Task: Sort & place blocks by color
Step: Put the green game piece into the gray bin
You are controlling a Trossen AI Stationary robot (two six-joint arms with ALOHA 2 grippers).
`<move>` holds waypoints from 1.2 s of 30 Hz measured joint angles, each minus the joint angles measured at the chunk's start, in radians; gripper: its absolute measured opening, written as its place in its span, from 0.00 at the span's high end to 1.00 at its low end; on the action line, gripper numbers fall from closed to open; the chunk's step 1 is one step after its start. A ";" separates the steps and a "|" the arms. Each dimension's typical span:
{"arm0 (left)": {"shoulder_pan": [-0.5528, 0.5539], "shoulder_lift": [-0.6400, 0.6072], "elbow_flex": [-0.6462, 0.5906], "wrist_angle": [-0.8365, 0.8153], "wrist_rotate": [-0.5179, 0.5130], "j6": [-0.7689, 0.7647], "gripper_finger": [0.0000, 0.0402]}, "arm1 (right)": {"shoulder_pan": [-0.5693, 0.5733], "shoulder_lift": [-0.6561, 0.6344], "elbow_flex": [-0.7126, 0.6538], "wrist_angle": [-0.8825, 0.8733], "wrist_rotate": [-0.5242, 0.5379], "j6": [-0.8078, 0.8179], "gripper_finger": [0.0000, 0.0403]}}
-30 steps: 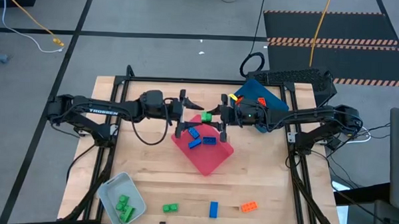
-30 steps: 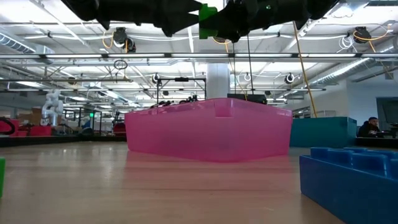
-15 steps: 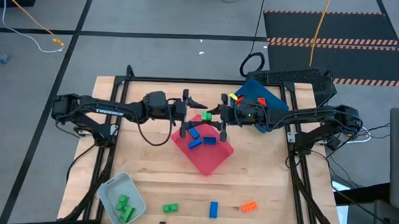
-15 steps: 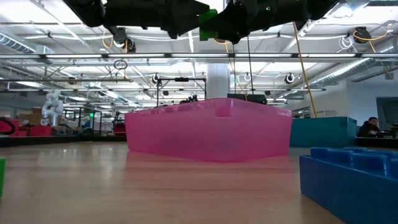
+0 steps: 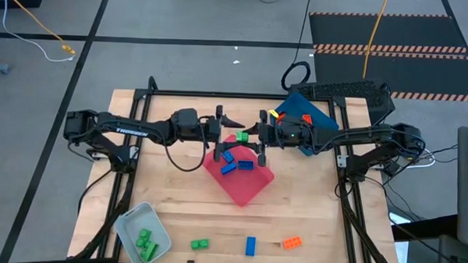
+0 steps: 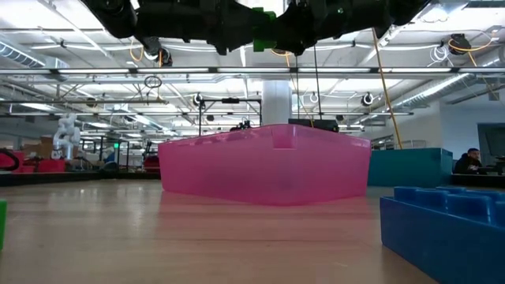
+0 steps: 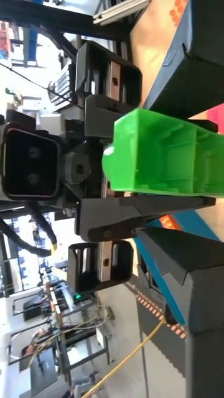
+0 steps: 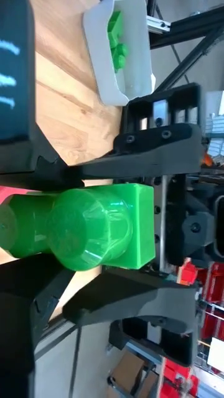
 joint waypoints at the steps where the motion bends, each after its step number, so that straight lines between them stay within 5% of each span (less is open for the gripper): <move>1: 0.000 0.000 0.000 0.004 0.000 0.001 0.35 | 0.000 0.000 -0.001 -0.001 0.000 0.000 0.69; 10: -0.010 0.046 0.024 0.033 -0.003 0.030 0.66 | -0.014 -0.002 -0.001 -0.020 -0.002 0.005 0.69; 24: -0.011 -0.023 0.024 -0.054 -0.062 0.015 0.66 | -0.013 0.000 0.001 -0.028 0.008 0.000 0.38; 36: -0.103 -0.362 0.024 -0.612 -0.317 -0.186 0.66 | -0.014 0.000 0.001 -0.213 0.025 -0.029 0.36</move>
